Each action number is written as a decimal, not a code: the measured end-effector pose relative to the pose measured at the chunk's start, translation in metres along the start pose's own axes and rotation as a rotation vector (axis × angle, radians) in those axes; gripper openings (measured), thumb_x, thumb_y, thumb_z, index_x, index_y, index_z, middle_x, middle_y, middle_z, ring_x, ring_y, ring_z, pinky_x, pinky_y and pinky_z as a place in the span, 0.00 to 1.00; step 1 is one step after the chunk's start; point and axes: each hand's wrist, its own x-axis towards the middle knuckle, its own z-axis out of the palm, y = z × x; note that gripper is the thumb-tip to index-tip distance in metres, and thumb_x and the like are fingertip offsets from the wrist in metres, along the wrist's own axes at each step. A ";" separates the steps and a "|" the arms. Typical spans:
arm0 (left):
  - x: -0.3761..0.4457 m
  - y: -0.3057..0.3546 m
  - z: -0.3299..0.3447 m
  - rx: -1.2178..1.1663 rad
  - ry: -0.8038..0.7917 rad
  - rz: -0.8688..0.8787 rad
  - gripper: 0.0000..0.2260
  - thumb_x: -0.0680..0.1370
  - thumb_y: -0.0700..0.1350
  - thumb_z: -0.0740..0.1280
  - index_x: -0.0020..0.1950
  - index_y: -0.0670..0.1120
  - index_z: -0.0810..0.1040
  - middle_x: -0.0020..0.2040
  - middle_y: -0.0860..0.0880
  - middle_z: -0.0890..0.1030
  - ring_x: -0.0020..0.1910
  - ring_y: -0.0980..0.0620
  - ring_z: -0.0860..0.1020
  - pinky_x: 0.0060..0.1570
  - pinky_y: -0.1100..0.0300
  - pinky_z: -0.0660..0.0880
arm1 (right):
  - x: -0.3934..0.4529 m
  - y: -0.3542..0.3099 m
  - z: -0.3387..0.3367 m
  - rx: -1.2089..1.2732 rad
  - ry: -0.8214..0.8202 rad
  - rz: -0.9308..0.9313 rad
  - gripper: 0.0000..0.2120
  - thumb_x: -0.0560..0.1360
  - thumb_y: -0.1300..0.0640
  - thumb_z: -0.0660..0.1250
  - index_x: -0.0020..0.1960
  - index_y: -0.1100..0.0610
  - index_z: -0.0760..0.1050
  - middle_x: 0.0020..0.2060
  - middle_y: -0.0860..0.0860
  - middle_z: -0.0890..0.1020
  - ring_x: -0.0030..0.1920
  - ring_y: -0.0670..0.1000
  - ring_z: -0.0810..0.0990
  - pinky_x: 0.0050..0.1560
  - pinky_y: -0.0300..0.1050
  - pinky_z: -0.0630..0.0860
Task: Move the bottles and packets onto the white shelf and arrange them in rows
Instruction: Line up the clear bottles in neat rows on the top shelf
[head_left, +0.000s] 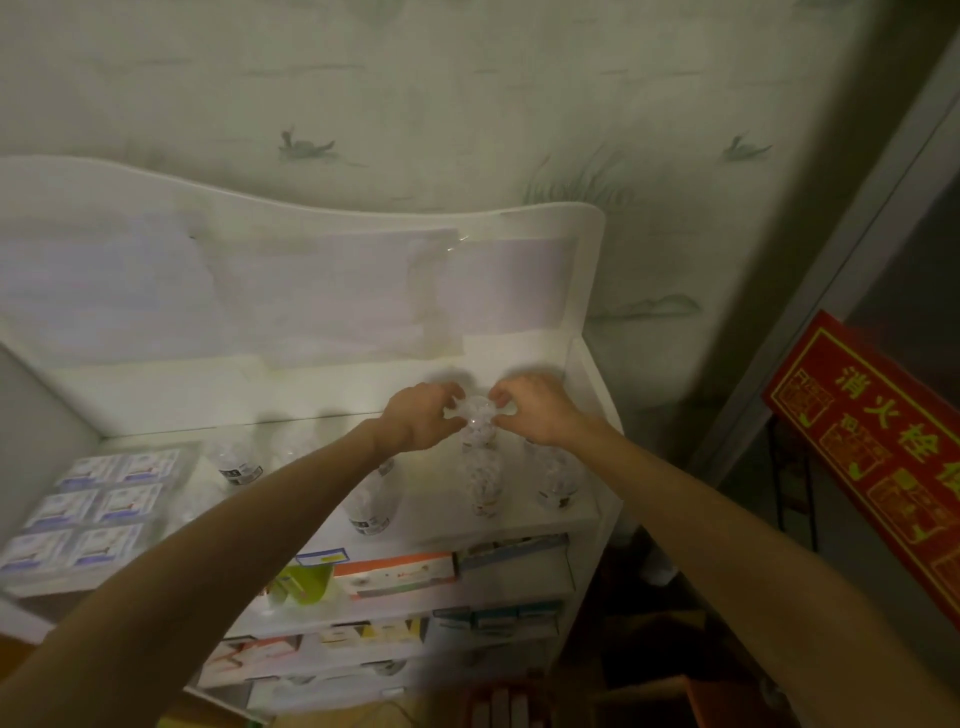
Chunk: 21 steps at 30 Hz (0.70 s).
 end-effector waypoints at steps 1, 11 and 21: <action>-0.001 -0.001 -0.001 -0.004 -0.007 0.002 0.20 0.78 0.56 0.67 0.68 0.51 0.73 0.61 0.53 0.81 0.56 0.51 0.80 0.54 0.56 0.75 | -0.001 0.000 -0.001 -0.007 0.016 -0.007 0.18 0.72 0.45 0.72 0.59 0.51 0.80 0.52 0.46 0.84 0.54 0.49 0.81 0.61 0.50 0.74; -0.015 0.001 -0.003 0.024 0.053 0.013 0.24 0.78 0.56 0.67 0.71 0.49 0.70 0.65 0.51 0.78 0.57 0.49 0.79 0.54 0.54 0.76 | -0.009 -0.006 -0.007 -0.058 0.073 -0.062 0.19 0.74 0.45 0.70 0.61 0.53 0.80 0.57 0.49 0.83 0.58 0.52 0.79 0.62 0.50 0.72; -0.050 0.002 -0.001 0.003 0.020 0.132 0.19 0.77 0.62 0.65 0.63 0.53 0.76 0.57 0.57 0.80 0.47 0.56 0.80 0.50 0.54 0.77 | -0.059 -0.002 -0.020 -0.051 0.152 -0.226 0.14 0.74 0.42 0.68 0.52 0.49 0.83 0.47 0.44 0.85 0.49 0.46 0.80 0.57 0.46 0.73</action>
